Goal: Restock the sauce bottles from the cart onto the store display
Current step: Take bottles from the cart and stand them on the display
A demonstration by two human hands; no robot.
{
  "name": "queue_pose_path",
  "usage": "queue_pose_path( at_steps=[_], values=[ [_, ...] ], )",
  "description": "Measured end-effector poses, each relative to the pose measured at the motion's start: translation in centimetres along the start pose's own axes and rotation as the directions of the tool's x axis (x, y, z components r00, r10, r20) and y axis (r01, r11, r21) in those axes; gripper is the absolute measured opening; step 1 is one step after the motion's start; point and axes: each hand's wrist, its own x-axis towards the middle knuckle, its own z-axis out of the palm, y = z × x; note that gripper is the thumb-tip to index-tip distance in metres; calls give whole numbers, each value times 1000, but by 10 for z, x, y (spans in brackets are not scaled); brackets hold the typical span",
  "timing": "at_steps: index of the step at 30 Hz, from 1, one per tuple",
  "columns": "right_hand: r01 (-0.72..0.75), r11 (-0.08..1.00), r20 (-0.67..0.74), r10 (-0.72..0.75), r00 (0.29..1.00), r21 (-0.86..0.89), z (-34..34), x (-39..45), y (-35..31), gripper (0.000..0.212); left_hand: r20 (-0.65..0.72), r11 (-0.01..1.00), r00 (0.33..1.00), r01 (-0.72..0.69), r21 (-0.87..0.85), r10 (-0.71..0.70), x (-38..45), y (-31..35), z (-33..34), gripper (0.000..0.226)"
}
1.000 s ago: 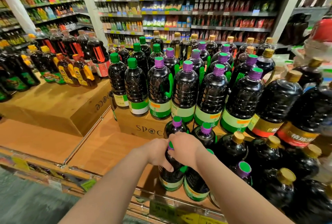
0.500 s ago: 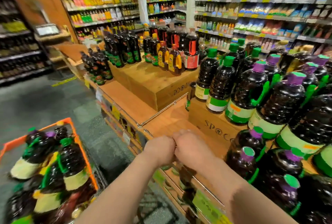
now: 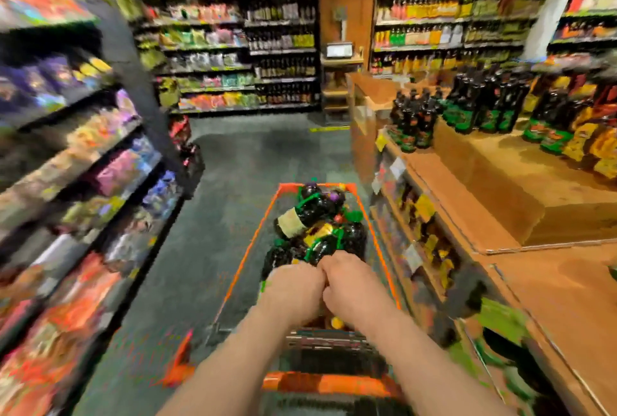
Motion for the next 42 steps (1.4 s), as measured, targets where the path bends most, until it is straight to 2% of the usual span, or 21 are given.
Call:
queue_pose_path(
  at_steps=[3,7,13,17,25,31,36,42],
  values=[
    [61,998,-36,-61,998,3,31,32,-50,19,7,995,995,95,-37,-95,-27,-61,10,25],
    [151,988,22,-151,988,27,66,66,-124,23,-2,984,984,176,-23,-176,-61,-140,29,23],
    [218,974,58,-221,974,55,99,119,-186,22,-15,977,978,209,-36,-210,-72,-218,46,23],
    [178,982,52,-182,982,68,117,161,-210,20,-37,982,981,188,-33,-189,-52,-268,52,24],
    [-68,984,-35,75,997,165,155,260,-227,18,0,998,999,-39,44,39,39,-359,65,23],
    [-213,971,-72,221,973,110,168,300,-256,13,-43,982,981,-190,-5,190,73,-417,79,20],
    [-362,927,-135,372,918,95,170,343,-289,16,-66,909,907,-413,58,417,111,-476,74,18],
    [-533,839,-204,544,814,113,176,384,-321,13,-28,811,811,-581,69,584,156,-522,66,23]
  ],
)
